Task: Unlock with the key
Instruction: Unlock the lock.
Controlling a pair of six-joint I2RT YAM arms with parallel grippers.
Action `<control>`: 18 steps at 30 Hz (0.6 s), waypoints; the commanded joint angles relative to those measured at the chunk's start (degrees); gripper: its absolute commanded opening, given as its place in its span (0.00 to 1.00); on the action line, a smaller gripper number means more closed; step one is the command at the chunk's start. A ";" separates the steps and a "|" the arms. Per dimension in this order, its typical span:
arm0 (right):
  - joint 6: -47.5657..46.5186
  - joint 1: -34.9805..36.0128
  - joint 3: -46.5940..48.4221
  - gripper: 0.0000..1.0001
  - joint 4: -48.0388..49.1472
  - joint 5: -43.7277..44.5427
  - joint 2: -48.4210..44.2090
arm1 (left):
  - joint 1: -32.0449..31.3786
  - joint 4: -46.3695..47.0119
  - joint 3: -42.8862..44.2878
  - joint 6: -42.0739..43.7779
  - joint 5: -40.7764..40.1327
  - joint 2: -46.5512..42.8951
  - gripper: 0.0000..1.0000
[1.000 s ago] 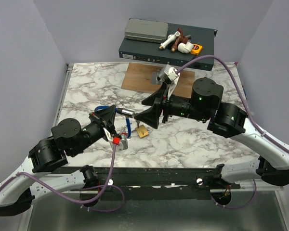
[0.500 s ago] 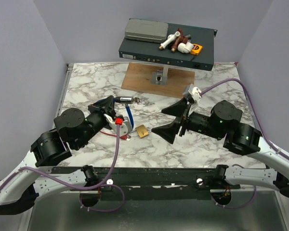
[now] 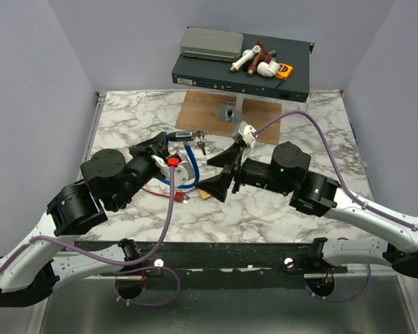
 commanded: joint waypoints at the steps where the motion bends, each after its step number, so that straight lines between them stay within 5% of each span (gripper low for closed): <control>1: -0.28 0.19 0.57 0.79 5.49 0.06 2.11 | 0.17 1.50 3.05 -2.45 -0.63 -0.66 0.00; 8: 0.84 0.22 -0.23 0.63 11.03 0.74 3.97 | 0.17 0.17 4.01 -3.76 0.73 -0.39 0.00; 13: 0.27 0.26 -0.10 0.37 12.47 1.98 5.08 | 0.17 -2.28 5.90 -6.23 3.69 -0.31 0.00; 18: -1.04 0.24 0.50 0.28 11.00 2.41 6.07 | 0.12 -5.34 9.11 -8.74 6.74 0.16 0.00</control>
